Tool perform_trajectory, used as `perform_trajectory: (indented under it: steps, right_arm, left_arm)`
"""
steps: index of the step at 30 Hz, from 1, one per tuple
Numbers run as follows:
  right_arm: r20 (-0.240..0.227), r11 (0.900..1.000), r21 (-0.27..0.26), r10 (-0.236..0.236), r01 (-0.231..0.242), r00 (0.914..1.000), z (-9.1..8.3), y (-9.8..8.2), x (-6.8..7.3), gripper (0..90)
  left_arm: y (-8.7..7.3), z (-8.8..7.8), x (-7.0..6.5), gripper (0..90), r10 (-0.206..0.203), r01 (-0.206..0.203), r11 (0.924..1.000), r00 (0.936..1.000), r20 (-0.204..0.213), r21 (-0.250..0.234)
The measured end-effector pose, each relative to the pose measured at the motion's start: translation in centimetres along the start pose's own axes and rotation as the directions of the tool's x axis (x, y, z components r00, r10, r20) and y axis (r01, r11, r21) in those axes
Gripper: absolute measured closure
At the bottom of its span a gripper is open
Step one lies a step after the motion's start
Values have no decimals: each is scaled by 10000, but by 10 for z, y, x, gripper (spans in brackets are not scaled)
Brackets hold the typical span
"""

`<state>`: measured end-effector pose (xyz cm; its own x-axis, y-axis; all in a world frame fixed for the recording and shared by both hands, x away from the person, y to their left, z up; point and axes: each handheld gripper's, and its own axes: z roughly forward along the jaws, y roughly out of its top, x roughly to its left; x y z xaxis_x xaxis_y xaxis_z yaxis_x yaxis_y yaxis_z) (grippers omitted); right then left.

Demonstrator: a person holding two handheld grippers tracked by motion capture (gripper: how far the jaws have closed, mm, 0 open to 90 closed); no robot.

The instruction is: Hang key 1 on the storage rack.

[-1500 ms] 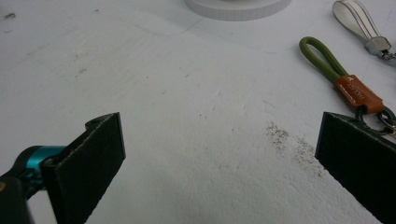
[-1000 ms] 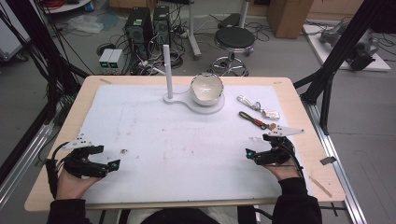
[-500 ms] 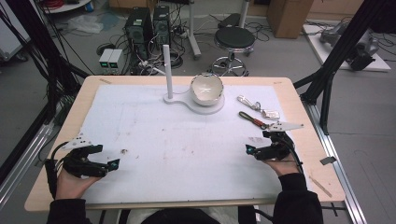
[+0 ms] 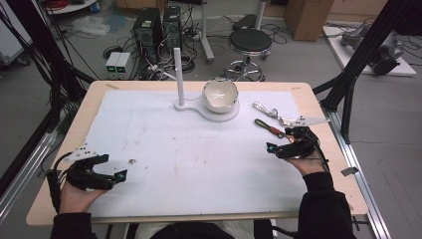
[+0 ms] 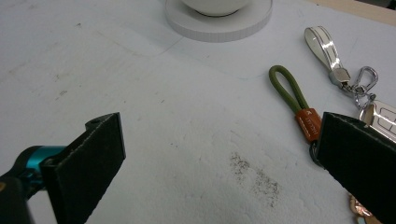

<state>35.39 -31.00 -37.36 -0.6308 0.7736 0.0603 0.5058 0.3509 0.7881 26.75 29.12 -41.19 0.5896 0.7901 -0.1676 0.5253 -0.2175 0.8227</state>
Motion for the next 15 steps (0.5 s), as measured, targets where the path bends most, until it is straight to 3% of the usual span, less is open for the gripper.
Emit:
perform_trajectory:
  steps: [7,9,15]
  right_arm:
    - [205,9992,392,-34,26,9998,7,13,-9,7]
    - [477,9979,644,-148,117,9988,12,20,-12,6]
    - [400,9958,906,-157,121,9991,19,32,-17,7]
  left_arm:
    - [-1,2,0,20,105,-105,9999,9999,-137,6]
    - [-1,2,-1,20,209,-209,9998,9997,-139,42]
    - [-1,3,-2,20,241,-240,9997,9997,-110,39]
